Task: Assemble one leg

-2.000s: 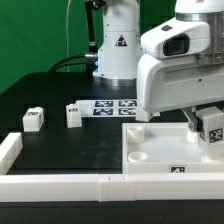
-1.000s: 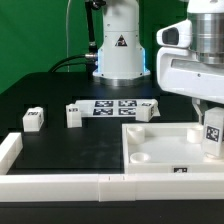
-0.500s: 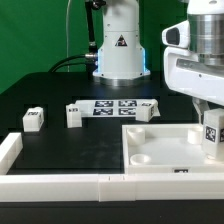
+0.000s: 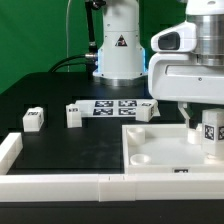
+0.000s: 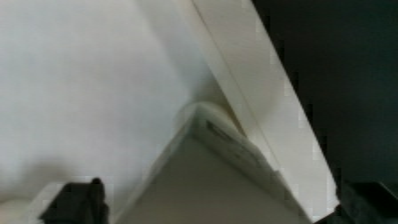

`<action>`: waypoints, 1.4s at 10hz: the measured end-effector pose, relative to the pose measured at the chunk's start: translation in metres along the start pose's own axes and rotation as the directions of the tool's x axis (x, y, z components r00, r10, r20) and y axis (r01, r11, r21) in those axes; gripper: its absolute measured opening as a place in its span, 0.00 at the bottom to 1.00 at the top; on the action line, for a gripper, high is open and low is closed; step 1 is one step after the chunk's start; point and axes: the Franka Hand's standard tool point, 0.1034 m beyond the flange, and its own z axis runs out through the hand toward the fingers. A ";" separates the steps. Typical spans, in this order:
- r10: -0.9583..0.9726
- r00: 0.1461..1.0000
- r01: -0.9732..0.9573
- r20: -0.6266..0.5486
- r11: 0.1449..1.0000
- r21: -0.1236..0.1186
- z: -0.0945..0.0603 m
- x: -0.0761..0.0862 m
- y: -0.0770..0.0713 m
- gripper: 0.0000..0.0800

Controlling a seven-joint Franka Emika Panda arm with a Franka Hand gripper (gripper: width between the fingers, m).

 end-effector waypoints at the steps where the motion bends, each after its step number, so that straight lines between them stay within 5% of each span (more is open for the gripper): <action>1: -0.126 0.992 0.126 -0.002 0.992 -0.002 0.001 -0.001 0.002 0.81; 7: -0.636 0.772 0.635 -0.001 0.772 -0.018 0.003 0.000 0.013 0.81; 9: -0.628 0.778 0.628 -0.001 0.778 -0.018 0.003 0.000 0.013 0.48; 12: -0.579 0.815 0.579 -0.002 0.815 -0.017 0.003 0.000 0.013 0.36; 14: -0.299 0.954 0.299 -0.034 0.954 -0.010 0.003 0.002 0.011 0.36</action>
Offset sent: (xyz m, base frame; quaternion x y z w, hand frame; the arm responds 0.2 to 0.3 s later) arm -0.0050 -0.0014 0.0067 0.0004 -0.0014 -0.2031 0.9792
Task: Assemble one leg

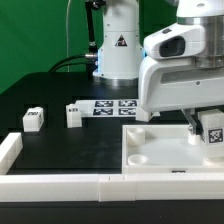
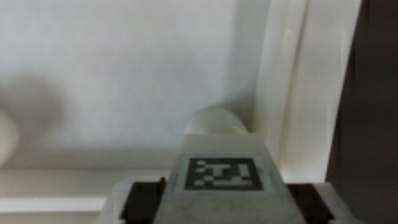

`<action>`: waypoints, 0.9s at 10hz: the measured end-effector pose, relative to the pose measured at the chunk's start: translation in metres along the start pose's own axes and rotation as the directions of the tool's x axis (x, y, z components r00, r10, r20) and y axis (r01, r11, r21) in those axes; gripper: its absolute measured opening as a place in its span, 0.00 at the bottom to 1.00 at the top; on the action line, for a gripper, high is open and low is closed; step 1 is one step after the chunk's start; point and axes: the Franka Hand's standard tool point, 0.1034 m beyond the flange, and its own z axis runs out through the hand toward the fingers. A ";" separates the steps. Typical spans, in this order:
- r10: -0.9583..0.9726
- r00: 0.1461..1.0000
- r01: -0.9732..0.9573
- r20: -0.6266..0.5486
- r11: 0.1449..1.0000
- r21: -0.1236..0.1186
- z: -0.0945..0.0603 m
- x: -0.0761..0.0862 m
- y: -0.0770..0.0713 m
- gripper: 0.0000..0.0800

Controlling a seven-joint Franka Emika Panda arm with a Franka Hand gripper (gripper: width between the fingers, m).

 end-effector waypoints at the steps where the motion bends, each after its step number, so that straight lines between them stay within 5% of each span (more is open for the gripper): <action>1: 0.118 0.993 -0.118 -0.025 0.993 0.003 0.001 0.002 0.001 0.36; 4: 0.505 0.863 -0.504 -0.023 0.863 0.037 0.001 0.003 -0.001 0.36; 9: 0.815 0.580 -0.814 0.015 0.578 0.062 0.001 0.004 -0.008 0.36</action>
Offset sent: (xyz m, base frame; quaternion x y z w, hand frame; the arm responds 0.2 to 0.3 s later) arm 0.0065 -0.0056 -0.0006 -0.0159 0.0294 0.3360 0.9413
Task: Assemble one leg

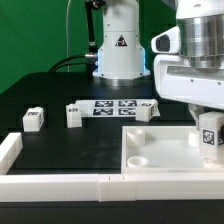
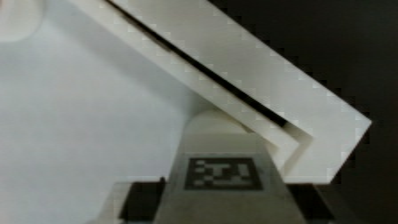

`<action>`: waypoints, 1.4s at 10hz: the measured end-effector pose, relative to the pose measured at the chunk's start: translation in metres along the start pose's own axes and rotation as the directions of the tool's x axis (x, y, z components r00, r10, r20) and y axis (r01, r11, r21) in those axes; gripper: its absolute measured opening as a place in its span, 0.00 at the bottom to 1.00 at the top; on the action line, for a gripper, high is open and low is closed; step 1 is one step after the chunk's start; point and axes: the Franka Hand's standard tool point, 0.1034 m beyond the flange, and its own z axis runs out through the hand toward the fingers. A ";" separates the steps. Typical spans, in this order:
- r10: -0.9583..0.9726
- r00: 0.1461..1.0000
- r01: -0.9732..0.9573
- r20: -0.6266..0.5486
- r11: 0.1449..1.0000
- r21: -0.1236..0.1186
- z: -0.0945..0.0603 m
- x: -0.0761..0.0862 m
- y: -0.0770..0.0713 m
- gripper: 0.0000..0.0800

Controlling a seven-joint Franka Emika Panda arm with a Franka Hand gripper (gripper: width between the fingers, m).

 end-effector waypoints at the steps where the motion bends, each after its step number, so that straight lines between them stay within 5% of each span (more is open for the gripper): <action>1: -0.033 0.999 0.033 0.000 0.999 0.000 0.000 0.000 0.000 0.49; 2: -0.073 0.997 0.073 0.000 0.997 0.000 0.000 0.000 0.000 0.49; 3: -0.106 0.994 0.106 0.003 0.994 0.000 0.001 -0.003 0.000 0.73; 6: -0.461 0.887 0.461 0.001 0.887 -0.007 0.001 -0.007 -0.002 0.81; 11: -0.884 0.466 0.884 0.034 0.464 -0.061 0.002 -0.004 -0.010 0.81; 12: -0.956 0.287 0.956 0.058 0.282 -0.085 0.004 -0.003 -0.011 0.81; 14: -0.975 0.214 0.974 0.064 0.208 -0.085 0.004 -0.001 -0.011 0.81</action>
Offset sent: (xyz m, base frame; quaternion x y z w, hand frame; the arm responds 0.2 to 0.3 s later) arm -0.0036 0.0125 -0.0002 0.0109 -0.0002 -0.1714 0.9851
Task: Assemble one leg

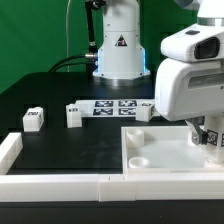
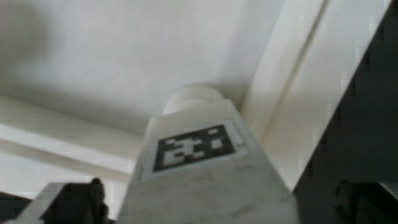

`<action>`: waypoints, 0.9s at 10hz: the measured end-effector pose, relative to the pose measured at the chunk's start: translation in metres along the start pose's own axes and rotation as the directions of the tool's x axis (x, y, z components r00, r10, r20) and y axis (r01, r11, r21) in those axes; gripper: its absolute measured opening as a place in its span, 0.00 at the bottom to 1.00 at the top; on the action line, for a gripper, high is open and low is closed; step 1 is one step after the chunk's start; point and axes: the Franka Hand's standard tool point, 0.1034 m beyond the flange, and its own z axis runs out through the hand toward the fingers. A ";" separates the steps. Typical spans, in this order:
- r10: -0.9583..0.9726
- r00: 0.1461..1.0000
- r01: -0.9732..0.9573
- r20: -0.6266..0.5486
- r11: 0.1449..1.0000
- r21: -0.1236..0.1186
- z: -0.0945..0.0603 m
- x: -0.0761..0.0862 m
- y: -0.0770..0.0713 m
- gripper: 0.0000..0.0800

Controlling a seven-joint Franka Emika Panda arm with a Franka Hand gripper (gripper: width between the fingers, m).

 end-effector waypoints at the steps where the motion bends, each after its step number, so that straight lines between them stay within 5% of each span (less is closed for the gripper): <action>1: 0.003 1.000 -0.003 0.000 1.000 0.000 0.000 0.000 0.000 0.81; 3: 0.003 1.000 -0.003 0.000 1.000 0.000 0.000 0.000 0.000 0.50; 4: 0.004 1.000 -0.004 0.000 1.000 0.000 0.000 0.000 0.001 0.50; 5: 0.010 1.000 -0.010 0.000 1.000 0.000 0.000 0.000 0.001 0.36; 7: 0.079 0.997 -0.079 -0.001 0.997 0.002 0.000 0.000 0.001 0.36; 9: 0.361 0.933 -0.361 -0.006 0.933 0.001 0.001 0.000 0.001 0.36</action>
Offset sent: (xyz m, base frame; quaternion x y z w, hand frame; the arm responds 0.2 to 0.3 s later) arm 0.0000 0.0000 0.0000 0.0000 0.0000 0.0000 1.0000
